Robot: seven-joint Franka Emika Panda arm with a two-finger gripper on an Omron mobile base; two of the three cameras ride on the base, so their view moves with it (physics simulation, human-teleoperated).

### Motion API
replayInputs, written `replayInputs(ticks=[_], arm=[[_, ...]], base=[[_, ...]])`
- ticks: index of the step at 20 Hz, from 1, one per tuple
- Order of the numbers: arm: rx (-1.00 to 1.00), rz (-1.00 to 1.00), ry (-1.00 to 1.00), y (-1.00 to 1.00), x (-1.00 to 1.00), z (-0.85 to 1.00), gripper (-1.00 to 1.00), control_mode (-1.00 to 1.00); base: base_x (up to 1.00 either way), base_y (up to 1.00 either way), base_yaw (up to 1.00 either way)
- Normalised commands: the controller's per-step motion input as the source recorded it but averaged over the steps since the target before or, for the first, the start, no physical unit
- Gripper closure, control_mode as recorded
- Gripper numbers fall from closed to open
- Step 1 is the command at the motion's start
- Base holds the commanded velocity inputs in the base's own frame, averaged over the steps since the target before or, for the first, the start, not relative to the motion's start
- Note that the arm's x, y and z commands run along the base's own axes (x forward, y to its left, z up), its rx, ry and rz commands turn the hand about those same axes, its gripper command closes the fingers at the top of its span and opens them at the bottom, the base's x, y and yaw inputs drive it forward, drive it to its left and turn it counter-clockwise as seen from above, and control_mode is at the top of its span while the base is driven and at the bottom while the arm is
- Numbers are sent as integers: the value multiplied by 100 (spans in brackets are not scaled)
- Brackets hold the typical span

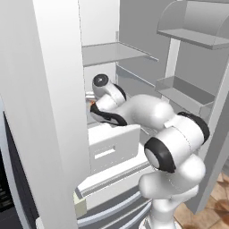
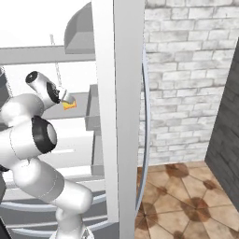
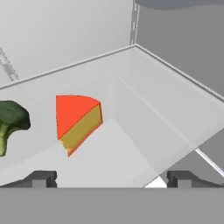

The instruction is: Take the cheese, fish, and broccoli from the fridge and place them on the plate on the dining counter to create an appetizer plate.

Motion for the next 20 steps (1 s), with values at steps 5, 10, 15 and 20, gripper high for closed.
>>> replayInputs(ticks=[5,10,15,20], arm=[[0,-10,10,30,21,-22,-100,-100],[0,-7,1,16,18,-24,-100,-100],[0,-3,0,0,15,-33,-100,-100],[0,0,-2,0,9,-37,-100,-100]], base=[[0,0,0],[0,0,0],[0,0,0],[0,0,0]])
